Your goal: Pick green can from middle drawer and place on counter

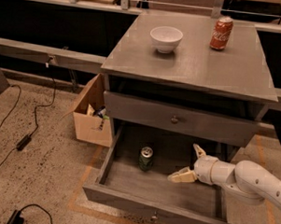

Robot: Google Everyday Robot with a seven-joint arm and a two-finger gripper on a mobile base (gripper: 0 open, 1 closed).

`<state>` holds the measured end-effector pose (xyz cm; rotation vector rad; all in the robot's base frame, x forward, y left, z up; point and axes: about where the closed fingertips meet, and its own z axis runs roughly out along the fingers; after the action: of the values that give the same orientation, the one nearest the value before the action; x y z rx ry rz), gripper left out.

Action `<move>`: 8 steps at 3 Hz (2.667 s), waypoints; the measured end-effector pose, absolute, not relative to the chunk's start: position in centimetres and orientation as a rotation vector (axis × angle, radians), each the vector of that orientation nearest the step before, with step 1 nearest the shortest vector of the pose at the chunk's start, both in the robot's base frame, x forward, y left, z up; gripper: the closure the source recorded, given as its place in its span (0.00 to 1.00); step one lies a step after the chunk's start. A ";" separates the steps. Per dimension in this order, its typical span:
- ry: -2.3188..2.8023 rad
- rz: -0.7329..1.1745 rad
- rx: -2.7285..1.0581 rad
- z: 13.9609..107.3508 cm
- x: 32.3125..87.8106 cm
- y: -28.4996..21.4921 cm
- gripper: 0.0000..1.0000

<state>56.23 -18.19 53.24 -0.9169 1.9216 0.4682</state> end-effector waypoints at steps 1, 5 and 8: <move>1.908 0.493 -0.947 51.2 57.5 -16.7 0.00; 1.882 0.617 -0.931 43.3 63.1 -10.1 0.00; 1.799 0.719 -1.018 42.2 64.8 -3.9 0.50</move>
Offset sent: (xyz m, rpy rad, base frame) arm 0.0426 0.0507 -0.0762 0.0716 0.0307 0.0922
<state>64.81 -3.91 42.19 -1.0180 1.7991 0.7185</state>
